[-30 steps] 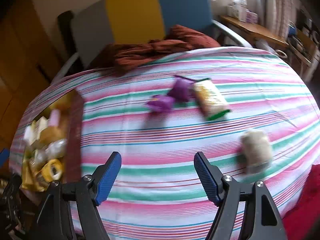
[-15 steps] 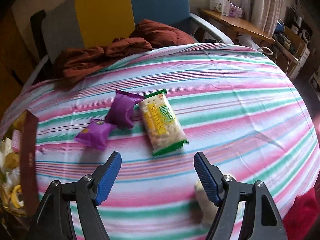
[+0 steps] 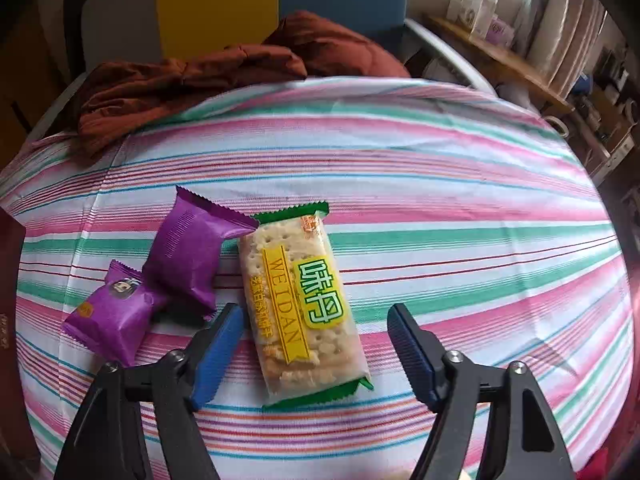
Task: Organize objects
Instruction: 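Grasp the purple candy with the left tool while the right tool grasps the WEIDAN cracker packet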
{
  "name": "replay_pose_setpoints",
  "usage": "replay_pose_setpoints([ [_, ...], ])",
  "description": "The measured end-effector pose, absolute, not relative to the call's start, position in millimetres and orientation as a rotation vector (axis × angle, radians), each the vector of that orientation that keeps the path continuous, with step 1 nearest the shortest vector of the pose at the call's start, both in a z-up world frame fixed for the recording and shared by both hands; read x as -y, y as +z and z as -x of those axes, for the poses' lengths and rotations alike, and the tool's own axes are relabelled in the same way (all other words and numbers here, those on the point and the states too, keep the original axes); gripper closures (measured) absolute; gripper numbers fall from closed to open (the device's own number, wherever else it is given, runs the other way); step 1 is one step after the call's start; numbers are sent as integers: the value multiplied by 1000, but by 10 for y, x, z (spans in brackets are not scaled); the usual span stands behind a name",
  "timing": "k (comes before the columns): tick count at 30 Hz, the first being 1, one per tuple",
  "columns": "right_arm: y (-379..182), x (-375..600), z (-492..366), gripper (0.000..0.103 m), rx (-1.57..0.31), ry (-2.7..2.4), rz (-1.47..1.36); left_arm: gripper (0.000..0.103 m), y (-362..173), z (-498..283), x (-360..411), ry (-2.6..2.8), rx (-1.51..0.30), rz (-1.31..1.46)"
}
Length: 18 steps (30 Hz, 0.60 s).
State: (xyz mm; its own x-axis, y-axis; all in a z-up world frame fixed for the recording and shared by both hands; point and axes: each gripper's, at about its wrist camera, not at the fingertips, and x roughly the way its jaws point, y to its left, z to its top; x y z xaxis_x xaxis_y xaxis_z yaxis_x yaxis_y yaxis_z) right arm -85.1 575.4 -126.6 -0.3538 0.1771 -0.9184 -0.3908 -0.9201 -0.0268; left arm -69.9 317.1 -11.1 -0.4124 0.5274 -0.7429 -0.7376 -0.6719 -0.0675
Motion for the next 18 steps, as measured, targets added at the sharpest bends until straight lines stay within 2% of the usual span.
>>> replay_pose_setpoints([
  [3,-1226,-5734,811,54,-260,2313,1559,19,-178,818,-3363,2094,-329,1027],
  [18,-1116,-5793,707,54,-260,2267,1560,23,-727,1281,-4360,2009,-375,1231],
])
